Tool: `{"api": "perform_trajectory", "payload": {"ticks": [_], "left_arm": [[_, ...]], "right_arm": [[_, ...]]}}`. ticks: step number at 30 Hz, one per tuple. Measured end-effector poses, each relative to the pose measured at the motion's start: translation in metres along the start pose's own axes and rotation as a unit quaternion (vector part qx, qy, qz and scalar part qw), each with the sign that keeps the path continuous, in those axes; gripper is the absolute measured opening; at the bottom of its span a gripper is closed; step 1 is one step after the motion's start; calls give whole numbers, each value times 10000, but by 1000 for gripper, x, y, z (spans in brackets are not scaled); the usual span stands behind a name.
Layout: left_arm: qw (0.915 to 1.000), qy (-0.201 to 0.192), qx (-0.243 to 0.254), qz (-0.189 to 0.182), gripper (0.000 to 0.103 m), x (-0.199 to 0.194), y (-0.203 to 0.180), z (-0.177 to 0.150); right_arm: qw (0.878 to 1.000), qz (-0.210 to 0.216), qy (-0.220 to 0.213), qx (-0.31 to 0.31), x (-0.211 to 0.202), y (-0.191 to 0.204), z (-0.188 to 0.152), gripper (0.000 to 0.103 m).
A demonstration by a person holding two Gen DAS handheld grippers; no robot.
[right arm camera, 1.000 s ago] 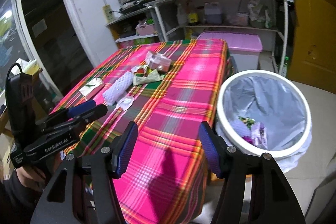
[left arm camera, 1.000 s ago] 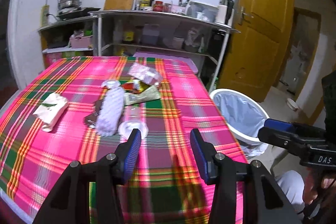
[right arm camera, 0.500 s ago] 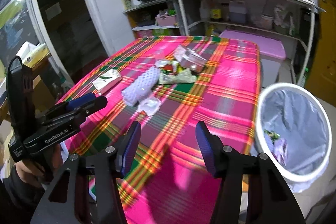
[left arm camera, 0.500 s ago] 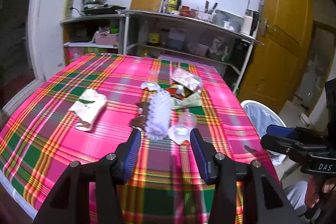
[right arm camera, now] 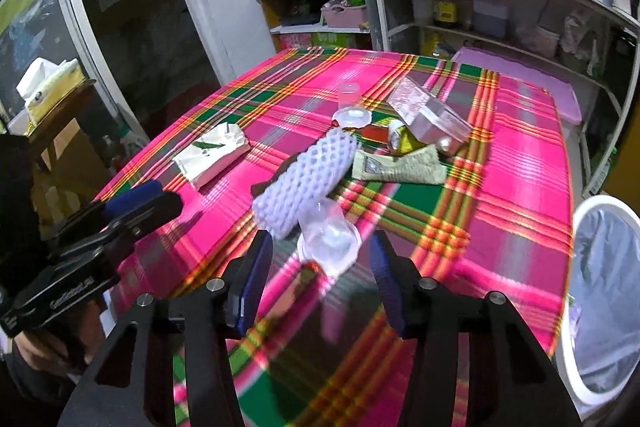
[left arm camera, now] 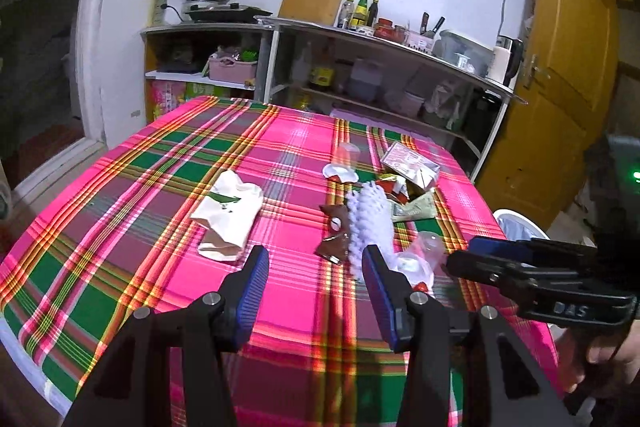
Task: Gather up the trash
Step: 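Move both open tools back over the remaining trash on the table, then grasp the clear plastic cup with the right tool while the left tool grasps a white foam net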
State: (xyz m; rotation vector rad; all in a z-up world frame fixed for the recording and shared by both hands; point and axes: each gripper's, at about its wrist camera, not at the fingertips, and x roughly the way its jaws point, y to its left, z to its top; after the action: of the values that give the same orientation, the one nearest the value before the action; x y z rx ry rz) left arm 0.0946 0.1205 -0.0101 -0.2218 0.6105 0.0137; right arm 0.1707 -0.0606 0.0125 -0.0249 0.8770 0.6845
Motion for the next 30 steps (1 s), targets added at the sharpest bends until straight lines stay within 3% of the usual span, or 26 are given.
{"api": "perform_trajectory", "payload": {"ticks": [6, 19, 26, 30], "left_arm": [[9999, 40, 26, -133, 48, 7, 0, 1], [9968, 313, 385, -631, 48, 39, -39, 6], [9950, 688, 612, -390, 48, 72, -58, 9], [9932, 988, 520, -320, 38, 88, -58, 9]], "right_arm": [[9999, -19, 159, -30, 21, 1, 8, 29], [9994, -102, -173, 291, -25, -28, -3, 29], [9980, -218, -234, 541, -42, -51, -14, 29], [9973, -236, -257, 647, -47, -60, -18, 29]]}}
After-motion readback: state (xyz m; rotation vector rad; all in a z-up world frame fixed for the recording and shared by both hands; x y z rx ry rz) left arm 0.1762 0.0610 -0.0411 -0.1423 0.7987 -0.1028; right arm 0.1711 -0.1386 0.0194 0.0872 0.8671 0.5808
